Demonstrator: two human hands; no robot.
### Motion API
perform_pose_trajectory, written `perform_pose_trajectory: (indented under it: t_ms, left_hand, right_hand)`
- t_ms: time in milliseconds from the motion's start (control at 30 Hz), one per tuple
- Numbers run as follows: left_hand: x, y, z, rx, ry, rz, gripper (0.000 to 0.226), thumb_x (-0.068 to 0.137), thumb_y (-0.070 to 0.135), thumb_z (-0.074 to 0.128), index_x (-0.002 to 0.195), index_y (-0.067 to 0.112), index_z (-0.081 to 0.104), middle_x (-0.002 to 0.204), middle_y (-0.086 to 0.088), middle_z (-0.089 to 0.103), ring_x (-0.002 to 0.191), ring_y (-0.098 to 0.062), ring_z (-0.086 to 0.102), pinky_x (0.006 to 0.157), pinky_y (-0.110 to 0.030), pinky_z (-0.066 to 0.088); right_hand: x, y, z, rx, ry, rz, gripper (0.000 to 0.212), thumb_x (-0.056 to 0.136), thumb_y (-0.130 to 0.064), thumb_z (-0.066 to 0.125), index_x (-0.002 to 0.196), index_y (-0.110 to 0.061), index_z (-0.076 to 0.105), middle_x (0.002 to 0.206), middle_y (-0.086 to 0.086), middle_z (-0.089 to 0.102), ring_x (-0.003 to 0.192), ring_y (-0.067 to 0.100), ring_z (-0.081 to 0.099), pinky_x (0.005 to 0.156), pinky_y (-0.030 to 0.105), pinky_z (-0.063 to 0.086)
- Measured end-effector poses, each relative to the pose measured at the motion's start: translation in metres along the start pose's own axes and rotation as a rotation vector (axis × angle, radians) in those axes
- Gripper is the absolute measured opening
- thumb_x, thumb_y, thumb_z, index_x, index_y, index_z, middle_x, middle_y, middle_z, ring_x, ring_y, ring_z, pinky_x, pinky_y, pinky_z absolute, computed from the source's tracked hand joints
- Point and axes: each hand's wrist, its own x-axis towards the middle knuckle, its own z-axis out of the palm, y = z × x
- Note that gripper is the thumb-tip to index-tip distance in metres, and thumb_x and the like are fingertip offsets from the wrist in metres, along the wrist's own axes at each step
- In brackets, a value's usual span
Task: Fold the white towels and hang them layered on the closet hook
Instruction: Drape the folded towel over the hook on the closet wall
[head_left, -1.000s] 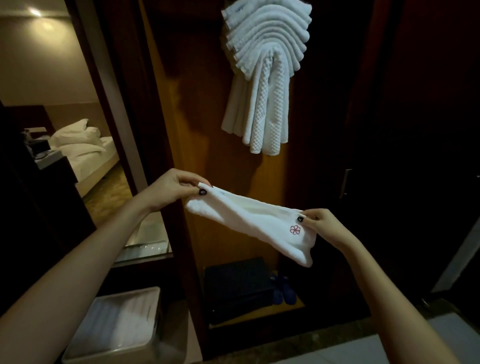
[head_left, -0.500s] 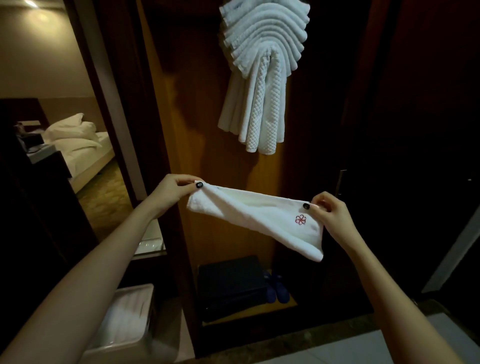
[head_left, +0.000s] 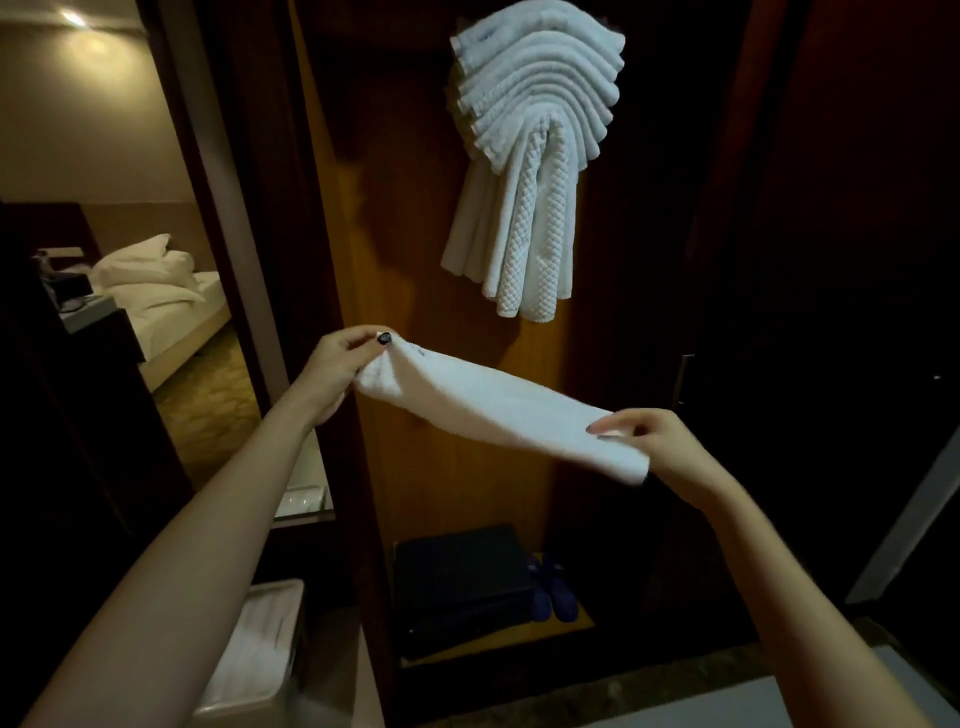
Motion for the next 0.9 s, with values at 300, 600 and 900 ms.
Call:
perform_pose_trajectory:
  t_ms: [300,600,900]
  left_hand:
    - [0.000,0.009,0.008,0.117,0.032,0.003,0.015,0.096,0.014,0.059,0.101,0.019,0.072,0.102,0.002,0.072,0.103,-0.014,0.067,0.082,-0.021,0.052]
    - [0.016,0.051,0.025,0.008,0.192,-0.058,0.024,0.095,0.014,0.060,0.116,0.005,0.066,0.111,-0.007,0.067,0.106,-0.019,0.062,0.090,-0.028,0.051]
    - [0.025,0.059,0.019,0.082,0.222,-0.102,0.021,0.097,0.013,0.057,0.115,0.008,0.066,0.111,-0.005,0.066,0.102,-0.014,0.062,0.087,-0.025,0.051]
  right_hand:
    - [0.004,-0.007,0.005,-0.183,0.109,-0.055,0.020,0.090,0.002,0.061,0.096,-0.009,0.077,0.098,0.007,0.059,0.088,0.011,0.057,0.073,0.007,0.045]
    - [-0.007,-0.004,0.052,-0.464,-0.165,-0.016,0.053,0.084,-0.073,0.043,0.060,-0.027,0.046,0.083,-0.005,0.040,0.082,0.008,0.042,0.070,0.022,0.032]
    - [-0.017,0.004,0.066,-0.289,-0.027,-0.053,0.013,0.083,-0.040,0.075,0.078,-0.033,0.065,0.095,-0.003,0.051,0.088,0.015,0.054,0.072,0.021,0.040]
